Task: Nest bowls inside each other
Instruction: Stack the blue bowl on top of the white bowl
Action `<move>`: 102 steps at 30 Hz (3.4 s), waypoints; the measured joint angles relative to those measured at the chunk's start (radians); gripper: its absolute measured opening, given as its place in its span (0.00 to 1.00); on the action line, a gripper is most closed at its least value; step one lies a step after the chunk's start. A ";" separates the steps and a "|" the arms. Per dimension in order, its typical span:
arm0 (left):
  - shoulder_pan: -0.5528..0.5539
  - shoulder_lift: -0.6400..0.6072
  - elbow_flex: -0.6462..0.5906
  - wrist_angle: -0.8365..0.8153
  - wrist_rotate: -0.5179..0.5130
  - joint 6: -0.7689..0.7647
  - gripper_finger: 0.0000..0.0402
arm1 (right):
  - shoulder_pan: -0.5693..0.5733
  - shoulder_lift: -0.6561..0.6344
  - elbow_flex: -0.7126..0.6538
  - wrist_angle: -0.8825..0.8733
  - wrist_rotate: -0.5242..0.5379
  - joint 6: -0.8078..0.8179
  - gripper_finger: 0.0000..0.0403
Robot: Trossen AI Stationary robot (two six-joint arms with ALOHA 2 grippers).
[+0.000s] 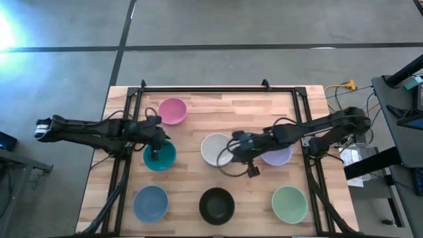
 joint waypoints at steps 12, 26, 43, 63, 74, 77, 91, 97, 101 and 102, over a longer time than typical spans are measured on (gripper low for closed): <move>0.030 0.377 0.320 -0.374 -0.126 -0.032 0.24 | 0.001 -0.370 -0.484 0.496 0.110 0.036 0.02; 0.130 0.612 0.374 -0.478 -0.028 0.193 0.24 | 0.001 -0.469 -0.600 0.671 0.112 -0.009 0.02; 0.219 0.596 0.353 -0.446 0.075 0.271 0.24 | 0.001 -0.458 -0.600 0.672 0.112 -0.010 0.02; 0.243 0.764 0.344 -0.409 0.154 0.319 0.24 | 0.001 -0.458 -0.600 0.671 0.111 -0.010 0.02; 0.252 0.790 0.346 -0.431 0.209 0.331 0.03 | 0.001 -0.458 -0.600 0.671 0.111 0.003 0.02; 0.254 0.765 0.352 -0.437 0.202 0.326 0.01 | 0.001 -0.458 -0.600 0.671 0.111 0.009 0.02; 0.256 0.625 0.543 -0.449 0.081 0.338 0.00 | 0.001 -0.458 -0.607 0.661 0.111 -0.006 0.02; 0.256 0.590 0.684 -0.278 0.088 0.331 0.00 | 0.001 -0.457 -0.618 0.630 0.112 -0.007 0.02; 0.256 0.596 0.754 -0.096 0.118 0.229 0.00 | 0.001 -0.457 -0.619 0.614 0.112 -0.008 0.02; 0.256 0.606 0.772 -0.065 0.138 0.202 0.00 | 0.001 -0.457 -0.619 0.607 0.113 -0.008 0.02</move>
